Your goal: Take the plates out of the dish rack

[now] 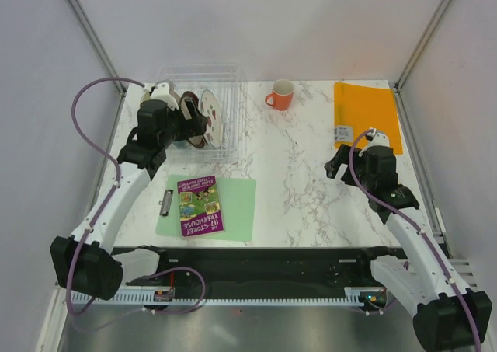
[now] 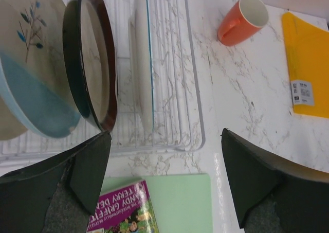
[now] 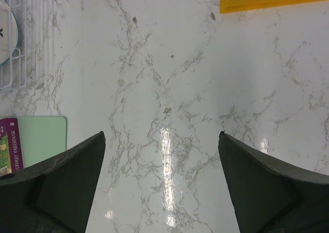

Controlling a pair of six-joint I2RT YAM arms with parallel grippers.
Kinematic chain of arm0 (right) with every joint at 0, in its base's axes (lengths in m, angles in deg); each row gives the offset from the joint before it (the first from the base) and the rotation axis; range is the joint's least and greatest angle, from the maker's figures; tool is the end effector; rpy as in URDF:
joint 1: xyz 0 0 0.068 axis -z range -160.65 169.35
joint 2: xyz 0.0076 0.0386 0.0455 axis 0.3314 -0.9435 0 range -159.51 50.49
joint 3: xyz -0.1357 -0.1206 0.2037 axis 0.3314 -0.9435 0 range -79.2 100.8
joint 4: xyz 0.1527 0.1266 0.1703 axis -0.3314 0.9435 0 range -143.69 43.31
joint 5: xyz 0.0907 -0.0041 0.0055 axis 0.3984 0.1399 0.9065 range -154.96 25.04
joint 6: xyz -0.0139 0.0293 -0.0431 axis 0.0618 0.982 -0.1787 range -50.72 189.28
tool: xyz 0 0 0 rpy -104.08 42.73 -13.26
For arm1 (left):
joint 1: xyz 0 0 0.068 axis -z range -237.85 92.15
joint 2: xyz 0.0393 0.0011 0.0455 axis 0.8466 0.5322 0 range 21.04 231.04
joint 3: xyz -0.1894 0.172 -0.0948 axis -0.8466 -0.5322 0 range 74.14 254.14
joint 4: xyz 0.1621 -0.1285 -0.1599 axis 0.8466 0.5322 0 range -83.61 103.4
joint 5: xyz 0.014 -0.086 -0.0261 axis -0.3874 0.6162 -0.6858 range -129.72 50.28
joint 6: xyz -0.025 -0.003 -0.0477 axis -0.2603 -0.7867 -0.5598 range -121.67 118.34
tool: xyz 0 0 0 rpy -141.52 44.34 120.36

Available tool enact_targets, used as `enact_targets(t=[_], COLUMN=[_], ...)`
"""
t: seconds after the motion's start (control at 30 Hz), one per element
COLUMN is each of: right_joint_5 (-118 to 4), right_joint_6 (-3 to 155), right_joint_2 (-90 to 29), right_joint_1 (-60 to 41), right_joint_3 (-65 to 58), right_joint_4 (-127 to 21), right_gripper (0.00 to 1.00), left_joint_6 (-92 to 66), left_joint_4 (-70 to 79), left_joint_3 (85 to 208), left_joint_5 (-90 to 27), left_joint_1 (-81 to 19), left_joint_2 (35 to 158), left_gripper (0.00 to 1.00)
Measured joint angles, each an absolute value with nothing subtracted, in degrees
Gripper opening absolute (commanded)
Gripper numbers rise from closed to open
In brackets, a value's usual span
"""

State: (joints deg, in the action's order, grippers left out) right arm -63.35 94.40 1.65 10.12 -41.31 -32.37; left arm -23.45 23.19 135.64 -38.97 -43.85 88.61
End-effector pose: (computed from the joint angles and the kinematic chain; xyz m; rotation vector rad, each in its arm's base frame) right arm 0.1882 0.0316 0.2662 0.2817 2.1394 0.3802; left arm 0.2620 -0.0659 0.3487 -0.1268 1.9899 -0.4189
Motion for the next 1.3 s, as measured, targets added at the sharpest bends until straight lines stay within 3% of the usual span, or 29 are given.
enact_targets(t=[0.47,0.57,0.63,0.77,0.8,0.87,0.97,1.3], right_joint_5=[-63.70,-64.20,-64.60,-65.03,-65.08,-65.12,-65.25,-65.30], right_joint_6=[93.84,93.81,93.79,93.57,93.51,93.44,93.46,93.46], right_joint_2=[0.12,-0.80,-1.28,-1.83,-1.91,-2.09,-2.24,-2.64], right_joint_1=[10.12,10.12,10.12,10.12,10.12,10.12,10.14,10.12], right_joint_3=[-41.35,-41.35,-41.35,-41.35,-41.35,-41.35,-41.35,-41.35], right_joint_4=[-32.76,-32.80,-32.89,-33.13,-33.13,-33.15,-33.15,-33.22], right_gripper=[0.98,0.98,0.98,0.98,0.98,0.98,0.98,0.98], left_joint_6=[-15.18,-14.07,-13.35,-11.97,-11.64,-11.38,-11.03,-8.01], left_joint_4=[14.06,12.33,11.28,8.83,8.44,7.94,7.15,7.70], left_joint_3=[141.98,143.42,144.31,144.95,144.97,144.97,145.06,147.09], left_joint_5=[-54.51,-57.39,-59.36,-63.34,-64.30,-65.35,-66.90,-75.31], left_joint_1=[-38.62,-37.90,-37.64,-37.09,-36.94,-36.74,-36.31,-33.03], left_joint_2=[105.73,108.59,110.38,113.40,114.23,115.30,116.17,118.23], left_gripper=[0.84,0.69,0.52,0.36,0.25,0.20,0.02,0.02])
